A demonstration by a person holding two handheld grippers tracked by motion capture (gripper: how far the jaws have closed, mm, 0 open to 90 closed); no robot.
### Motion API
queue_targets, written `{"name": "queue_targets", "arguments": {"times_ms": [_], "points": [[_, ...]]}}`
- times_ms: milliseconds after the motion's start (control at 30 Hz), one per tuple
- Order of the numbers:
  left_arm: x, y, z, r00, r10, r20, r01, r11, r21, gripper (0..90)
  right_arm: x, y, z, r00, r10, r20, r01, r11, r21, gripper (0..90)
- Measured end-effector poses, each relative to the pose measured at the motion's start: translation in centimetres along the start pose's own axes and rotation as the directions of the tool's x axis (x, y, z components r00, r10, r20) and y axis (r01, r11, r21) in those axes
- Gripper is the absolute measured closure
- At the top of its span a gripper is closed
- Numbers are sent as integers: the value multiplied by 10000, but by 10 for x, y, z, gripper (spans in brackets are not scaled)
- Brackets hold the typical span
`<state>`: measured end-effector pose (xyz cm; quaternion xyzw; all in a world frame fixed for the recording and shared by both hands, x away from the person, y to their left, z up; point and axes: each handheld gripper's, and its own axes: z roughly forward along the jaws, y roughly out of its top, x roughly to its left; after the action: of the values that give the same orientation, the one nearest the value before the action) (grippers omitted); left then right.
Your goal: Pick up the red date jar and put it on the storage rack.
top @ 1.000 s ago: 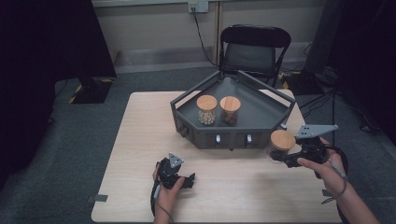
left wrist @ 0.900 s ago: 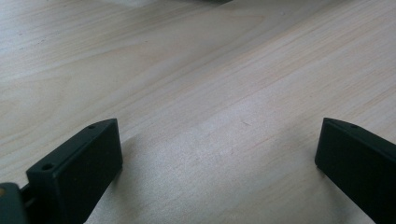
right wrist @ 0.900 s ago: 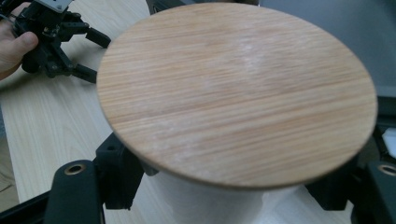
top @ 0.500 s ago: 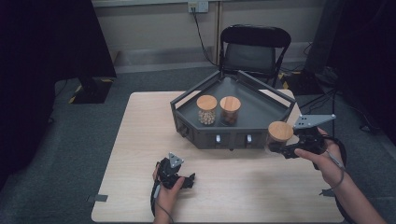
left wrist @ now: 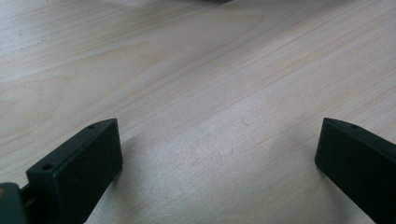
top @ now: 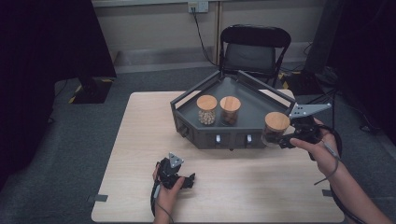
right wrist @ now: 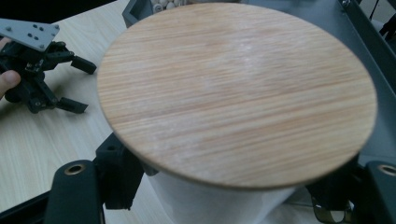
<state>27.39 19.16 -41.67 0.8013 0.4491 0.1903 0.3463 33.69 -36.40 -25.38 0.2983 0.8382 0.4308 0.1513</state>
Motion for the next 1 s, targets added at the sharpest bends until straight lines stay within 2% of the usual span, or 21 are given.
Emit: {"name": "queue_targets", "arguments": {"times_ms": [467, 1000], "points": [[0, 0, 0, 10000, 3, 1, -3, 10000, 2, 2, -5, 22, 11, 9990, 51, 439, -52, 10000, 16, 259], [0, 0, 0, 10000, 2, 2, -2, 10000, 1, 2, -9, 45, 35, 9935, 44, 1138, -62, 9999, 154, 259]]}}
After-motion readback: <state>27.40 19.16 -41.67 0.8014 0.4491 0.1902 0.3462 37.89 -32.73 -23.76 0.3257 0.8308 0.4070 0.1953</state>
